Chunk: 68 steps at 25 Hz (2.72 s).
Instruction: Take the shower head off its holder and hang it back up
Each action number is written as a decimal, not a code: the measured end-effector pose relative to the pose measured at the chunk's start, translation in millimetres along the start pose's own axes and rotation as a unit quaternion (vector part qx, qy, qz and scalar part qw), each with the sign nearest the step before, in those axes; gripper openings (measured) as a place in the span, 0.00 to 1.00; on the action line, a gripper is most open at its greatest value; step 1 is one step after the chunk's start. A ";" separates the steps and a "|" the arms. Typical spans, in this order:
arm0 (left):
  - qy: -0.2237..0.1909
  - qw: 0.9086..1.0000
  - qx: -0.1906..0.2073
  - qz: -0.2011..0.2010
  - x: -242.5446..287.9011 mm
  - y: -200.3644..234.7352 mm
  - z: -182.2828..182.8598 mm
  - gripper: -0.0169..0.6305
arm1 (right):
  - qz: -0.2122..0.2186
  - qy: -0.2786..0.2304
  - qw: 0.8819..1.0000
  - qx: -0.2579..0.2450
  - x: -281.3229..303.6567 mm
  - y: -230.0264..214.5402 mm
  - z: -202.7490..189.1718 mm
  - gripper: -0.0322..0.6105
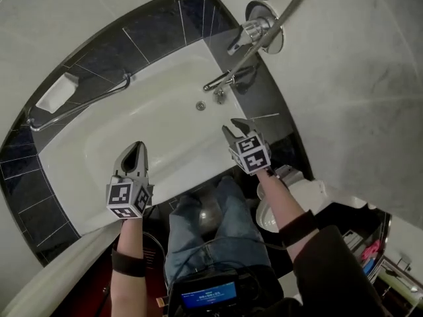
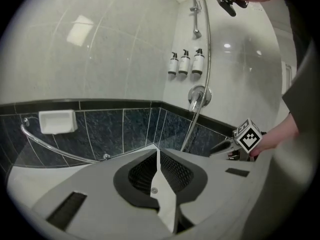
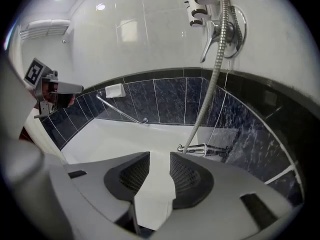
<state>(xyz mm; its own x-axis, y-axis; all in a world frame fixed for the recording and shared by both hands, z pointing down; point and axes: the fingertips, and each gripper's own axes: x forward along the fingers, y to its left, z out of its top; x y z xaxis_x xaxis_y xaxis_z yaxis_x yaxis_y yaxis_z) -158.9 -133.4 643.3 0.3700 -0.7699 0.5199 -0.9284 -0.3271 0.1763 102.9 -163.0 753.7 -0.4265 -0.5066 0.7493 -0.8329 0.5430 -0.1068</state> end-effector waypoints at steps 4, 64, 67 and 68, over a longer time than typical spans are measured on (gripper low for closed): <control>0.017 0.999 0.009 -0.035 53.2 -17.1 -46.4 0.11 | 0.001 -0.013 1.000 0.015 24.6 -6.5 -22.2 0.27; 0.037 0.985 -0.161 -0.044 513.4 -114.2 -316.2 0.32 | 0.008 -0.117 0.992 0.056 151.3 -68.3 -139.6 0.27; 0.038 0.988 -0.144 -0.032 509.6 -108.5 -314.2 0.29 | 0.010 -0.114 0.992 0.057 154.1 -67.2 -142.0 0.27; 0.038 0.989 -0.140 -0.026 507.2 -105.0 -314.4 0.28 | 0.011 -0.113 0.992 0.056 154.6 -66.1 -142.2 0.27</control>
<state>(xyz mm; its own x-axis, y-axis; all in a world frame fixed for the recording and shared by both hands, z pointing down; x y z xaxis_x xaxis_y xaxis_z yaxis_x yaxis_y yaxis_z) 115.4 -317.3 1151.3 0.4239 -0.7091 0.5634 -0.8850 -0.1922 0.4240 142.2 -181.9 969.5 -0.5028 -0.6398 0.5813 -0.8510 0.4844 -0.2030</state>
